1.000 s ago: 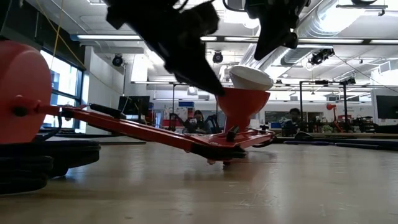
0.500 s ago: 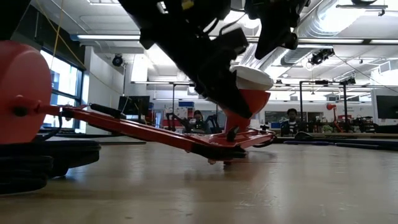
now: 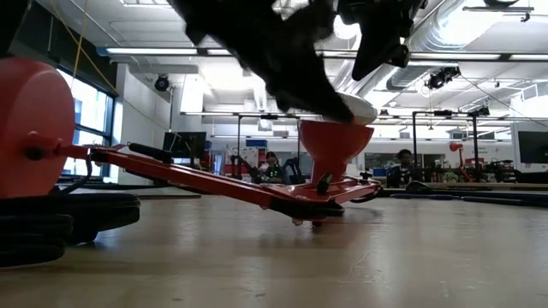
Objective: Screw lightbulb
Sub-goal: Insert the lightbulb into the red lamp
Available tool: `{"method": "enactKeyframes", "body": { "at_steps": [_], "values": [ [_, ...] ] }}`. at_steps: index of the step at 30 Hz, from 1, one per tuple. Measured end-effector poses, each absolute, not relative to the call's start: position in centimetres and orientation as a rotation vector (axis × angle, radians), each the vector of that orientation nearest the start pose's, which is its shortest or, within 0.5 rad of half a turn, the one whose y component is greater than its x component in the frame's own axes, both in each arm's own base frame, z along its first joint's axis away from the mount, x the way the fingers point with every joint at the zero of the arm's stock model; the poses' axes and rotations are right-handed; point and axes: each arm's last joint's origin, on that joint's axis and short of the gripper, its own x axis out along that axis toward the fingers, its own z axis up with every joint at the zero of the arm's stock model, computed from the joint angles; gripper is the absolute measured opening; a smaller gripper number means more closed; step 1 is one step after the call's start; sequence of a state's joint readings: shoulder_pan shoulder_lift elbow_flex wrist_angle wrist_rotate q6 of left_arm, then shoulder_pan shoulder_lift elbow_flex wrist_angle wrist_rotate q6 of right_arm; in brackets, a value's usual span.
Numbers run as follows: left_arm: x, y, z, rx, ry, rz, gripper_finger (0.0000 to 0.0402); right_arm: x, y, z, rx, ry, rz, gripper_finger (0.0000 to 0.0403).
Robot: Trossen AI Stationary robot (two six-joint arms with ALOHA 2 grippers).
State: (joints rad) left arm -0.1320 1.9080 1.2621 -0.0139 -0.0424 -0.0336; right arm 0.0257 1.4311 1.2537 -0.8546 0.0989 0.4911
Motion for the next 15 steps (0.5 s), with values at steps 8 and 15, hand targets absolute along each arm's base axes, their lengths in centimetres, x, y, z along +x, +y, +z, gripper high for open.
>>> {"method": "enactKeyframes", "body": {
  "at_steps": [8, 15],
  "values": [
    [35.5, -4.9, 17.9, -0.253, 0.334, 0.039, 0.0000, 28.3, -0.1, 29.8, 0.391, 0.999, -0.329, 0.0000],
    [35.9, -3.8, 15.4, 0.150, 0.306, -0.019, 0.0000, 28.3, -0.9, 29.8, 0.418, 0.994, -0.341, 0.0000]
  ]
}}
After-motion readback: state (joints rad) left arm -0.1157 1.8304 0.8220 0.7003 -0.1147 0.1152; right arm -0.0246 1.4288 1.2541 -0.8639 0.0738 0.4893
